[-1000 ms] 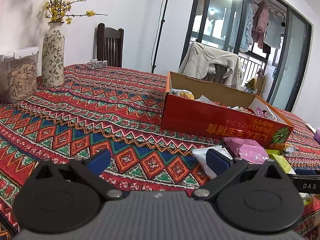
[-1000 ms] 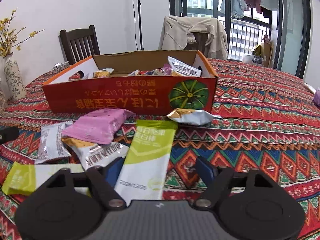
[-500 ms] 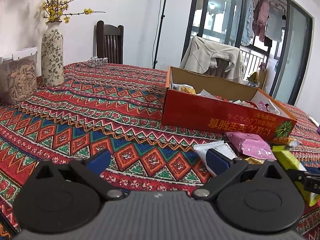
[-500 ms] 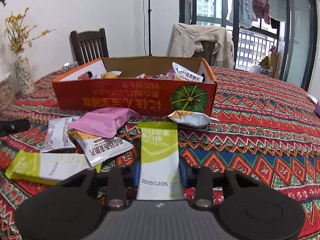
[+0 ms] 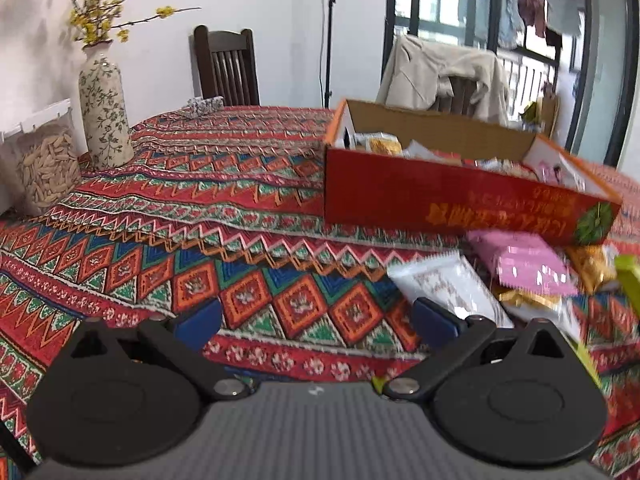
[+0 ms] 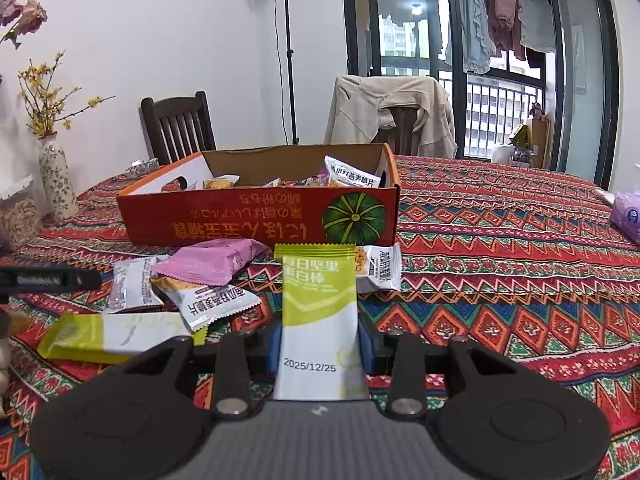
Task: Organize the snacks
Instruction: 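Grasp a green-and-white bar packet with the left gripper while the right gripper holds its bar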
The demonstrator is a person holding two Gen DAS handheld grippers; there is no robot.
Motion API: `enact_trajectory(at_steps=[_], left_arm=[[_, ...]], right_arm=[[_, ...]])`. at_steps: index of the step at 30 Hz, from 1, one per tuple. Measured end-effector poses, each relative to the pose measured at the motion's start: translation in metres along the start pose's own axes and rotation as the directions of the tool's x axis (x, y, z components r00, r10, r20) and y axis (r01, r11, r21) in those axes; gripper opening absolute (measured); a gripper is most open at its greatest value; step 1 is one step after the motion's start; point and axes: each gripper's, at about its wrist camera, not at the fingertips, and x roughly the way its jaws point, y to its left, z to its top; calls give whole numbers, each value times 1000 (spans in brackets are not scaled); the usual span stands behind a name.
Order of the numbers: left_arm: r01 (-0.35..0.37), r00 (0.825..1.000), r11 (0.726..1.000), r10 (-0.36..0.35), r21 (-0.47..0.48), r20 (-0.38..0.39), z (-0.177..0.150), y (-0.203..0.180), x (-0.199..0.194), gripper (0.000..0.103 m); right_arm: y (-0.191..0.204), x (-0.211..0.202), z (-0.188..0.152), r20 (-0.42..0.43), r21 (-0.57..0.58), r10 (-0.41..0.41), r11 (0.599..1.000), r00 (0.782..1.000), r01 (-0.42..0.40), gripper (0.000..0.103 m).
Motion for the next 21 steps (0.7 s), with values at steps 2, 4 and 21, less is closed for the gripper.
enact_trajectory(at_steps=[2,4,21], left_arm=[[-4,1000,1000,4,19,-18,-4,-4,1,101],[-4,999,999,5,37,-33,-7,-7,0,96],[107,994,991,-108,85,3,-24,-32,-46,91]], right_arm=[[-1,-3,-1,5,5,2,1000,1000,-2,36],[-2,-6,-2,10,8,6,1000,1000,-6,36],[-8,-30,-13,42,31,35,999,999,-36,36]])
